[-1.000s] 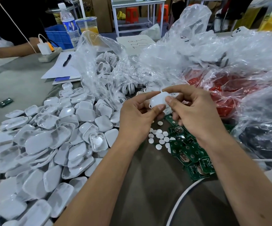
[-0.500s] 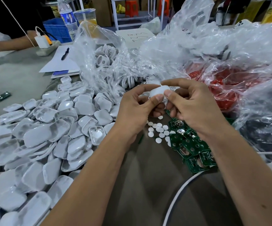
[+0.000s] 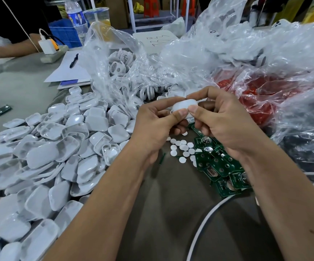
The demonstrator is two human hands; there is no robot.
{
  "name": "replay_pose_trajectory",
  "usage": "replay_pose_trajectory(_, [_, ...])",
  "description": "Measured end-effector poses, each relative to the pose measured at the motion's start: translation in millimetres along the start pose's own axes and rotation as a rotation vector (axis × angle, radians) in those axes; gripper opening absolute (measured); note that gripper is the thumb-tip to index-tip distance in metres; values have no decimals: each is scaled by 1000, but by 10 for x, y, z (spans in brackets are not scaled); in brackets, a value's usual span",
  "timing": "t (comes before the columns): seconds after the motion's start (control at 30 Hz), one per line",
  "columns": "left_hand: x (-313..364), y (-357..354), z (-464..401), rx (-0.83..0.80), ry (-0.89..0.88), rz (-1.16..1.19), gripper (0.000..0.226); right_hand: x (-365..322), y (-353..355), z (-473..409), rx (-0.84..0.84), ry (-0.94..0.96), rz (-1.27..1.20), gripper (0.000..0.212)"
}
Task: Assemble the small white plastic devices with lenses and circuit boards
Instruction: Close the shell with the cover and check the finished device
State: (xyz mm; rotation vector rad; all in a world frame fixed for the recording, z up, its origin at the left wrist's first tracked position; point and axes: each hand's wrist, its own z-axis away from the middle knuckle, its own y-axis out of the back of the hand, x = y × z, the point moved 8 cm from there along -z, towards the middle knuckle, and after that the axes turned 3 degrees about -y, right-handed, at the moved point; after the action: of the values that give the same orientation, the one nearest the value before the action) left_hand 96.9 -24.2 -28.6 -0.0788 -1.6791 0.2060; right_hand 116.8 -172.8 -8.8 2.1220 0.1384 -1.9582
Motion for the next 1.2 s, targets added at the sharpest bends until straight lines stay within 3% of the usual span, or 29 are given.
replay_pose_trajectory(0.17, [-17, 19, -4, 32, 33, -46, 25, 14, -7, -4, 16, -3, 15, 10])
replay_pose_trajectory(0.27, [-48, 49, -1, 8, 133, -55, 7, -7, -10, 8, 61, 54, 157, 7])
replay_pose_trajectory(0.37, [-52, 119, -15, -24, 194, 5, 22, -120, -84, 55, 47, 196, 413, 14])
replay_pose_trajectory(0.5, [-12, 153, -14, -4, 173, 1, 40, -171, -113, 74, 78, 245, 458, 27])
replay_pose_trajectory(0.7, [-60, 105, -17, 57, 146, 75, 24, 14, -60, 32, 64, -37, -61, 31])
replay_pose_trajectory(0.83, [-74, 136, -13, 150, 113, 115, 16, 64, -109, 42, 7, -118, -144, 29])
replay_pose_trajectory(1.03, [-122, 106, -21, 163, 146, 275, 17, 75, -164, 55, -2, -160, -207, 26])
replay_pose_trajectory(1.2, [-105, 50, 1, 150, 137, 351, 17, 124, -181, 79, -82, -279, -442, 20])
